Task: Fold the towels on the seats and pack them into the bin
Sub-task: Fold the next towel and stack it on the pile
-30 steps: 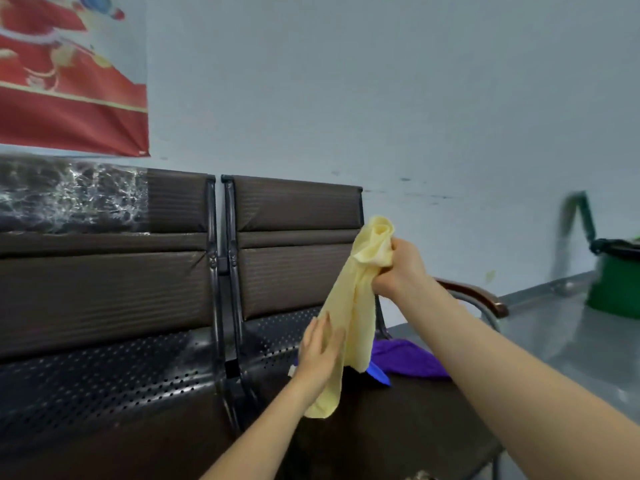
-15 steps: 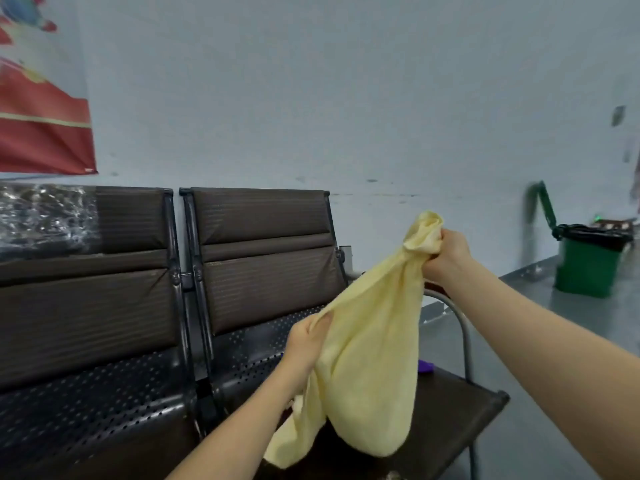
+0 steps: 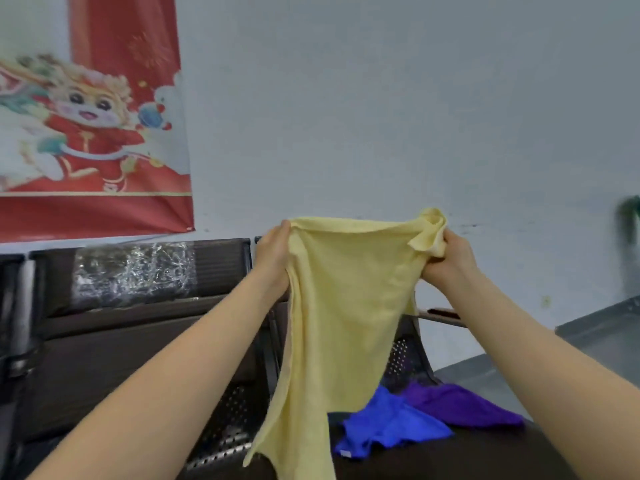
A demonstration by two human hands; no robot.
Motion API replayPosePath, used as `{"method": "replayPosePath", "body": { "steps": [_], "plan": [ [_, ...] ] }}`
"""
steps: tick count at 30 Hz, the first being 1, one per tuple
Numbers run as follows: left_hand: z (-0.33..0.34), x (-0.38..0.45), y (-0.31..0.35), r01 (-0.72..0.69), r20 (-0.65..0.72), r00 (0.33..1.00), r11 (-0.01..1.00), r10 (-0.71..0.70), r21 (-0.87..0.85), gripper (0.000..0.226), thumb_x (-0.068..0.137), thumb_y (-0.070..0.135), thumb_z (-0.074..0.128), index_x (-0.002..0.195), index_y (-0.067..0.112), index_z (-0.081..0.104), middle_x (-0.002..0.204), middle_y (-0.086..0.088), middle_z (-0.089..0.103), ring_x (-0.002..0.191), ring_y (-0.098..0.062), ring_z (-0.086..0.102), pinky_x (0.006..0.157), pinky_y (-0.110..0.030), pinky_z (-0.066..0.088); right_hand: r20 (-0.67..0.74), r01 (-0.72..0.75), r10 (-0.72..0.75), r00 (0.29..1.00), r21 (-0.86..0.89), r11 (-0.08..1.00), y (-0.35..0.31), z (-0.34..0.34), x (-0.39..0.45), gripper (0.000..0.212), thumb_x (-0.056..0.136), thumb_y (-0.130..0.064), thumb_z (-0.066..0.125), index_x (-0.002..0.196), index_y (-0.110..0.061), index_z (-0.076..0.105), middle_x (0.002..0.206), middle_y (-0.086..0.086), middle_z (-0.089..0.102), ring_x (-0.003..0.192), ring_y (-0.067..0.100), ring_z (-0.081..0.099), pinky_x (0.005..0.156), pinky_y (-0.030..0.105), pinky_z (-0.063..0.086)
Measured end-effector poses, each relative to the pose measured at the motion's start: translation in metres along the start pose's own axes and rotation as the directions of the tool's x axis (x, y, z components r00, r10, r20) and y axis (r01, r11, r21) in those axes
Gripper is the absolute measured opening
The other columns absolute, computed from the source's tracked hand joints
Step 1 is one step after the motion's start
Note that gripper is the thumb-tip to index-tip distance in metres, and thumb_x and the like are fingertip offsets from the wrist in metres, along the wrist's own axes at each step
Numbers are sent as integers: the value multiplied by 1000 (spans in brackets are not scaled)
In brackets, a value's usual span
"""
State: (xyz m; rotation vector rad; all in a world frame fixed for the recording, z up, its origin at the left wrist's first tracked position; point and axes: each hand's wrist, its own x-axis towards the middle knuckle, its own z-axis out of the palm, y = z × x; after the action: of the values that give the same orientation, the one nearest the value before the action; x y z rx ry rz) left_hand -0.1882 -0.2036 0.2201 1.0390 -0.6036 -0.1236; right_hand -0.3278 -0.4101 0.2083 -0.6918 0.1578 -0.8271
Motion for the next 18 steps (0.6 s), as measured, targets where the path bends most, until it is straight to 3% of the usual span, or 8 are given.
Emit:
{"method": "replayPosePath", "body": {
  "steps": [4,9,11,15,18],
  "plan": [
    [-30,3,52,-125,-102,987,992,120,-35,21,99,25,51,88,11,61,83,-6,62,78,-19,59,76,-32,49,159,-62,54,986,46,997,31,68,-22,32,101,-28,38,87,-13,62,77,8,65,75,24,63,82,37,51],
    [-113,-32,70,-145,-189,973,988,132,-59,14,97,25,53,96,13,60,73,-2,59,68,-16,58,67,-28,47,286,-228,224,932,-21,973,114,117,-45,29,100,-29,44,87,-12,63,78,7,65,75,21,62,91,36,50],
    [-157,-55,66,-99,-231,969,995,90,-25,16,95,25,53,83,16,58,65,-1,53,62,-16,52,61,-27,43,332,-293,294,896,-54,954,156,127,-61,30,101,-31,43,91,-11,64,81,7,65,78,22,62,95,38,48],
    [-261,-105,15,143,-340,931,990,-130,12,19,94,24,50,78,15,56,66,-4,52,61,-18,52,61,-29,41,289,-317,428,856,-361,877,253,107,-82,28,102,-31,44,109,-11,62,92,7,64,86,22,61,98,43,46],
    [-345,-153,-44,438,-440,806,899,-397,-9,16,71,22,60,72,19,44,67,-4,41,60,-21,44,57,-30,38,132,-407,576,807,-583,704,328,59,-98,29,101,-31,44,110,-10,62,90,8,66,85,24,62,75,39,51]
  ]
}}
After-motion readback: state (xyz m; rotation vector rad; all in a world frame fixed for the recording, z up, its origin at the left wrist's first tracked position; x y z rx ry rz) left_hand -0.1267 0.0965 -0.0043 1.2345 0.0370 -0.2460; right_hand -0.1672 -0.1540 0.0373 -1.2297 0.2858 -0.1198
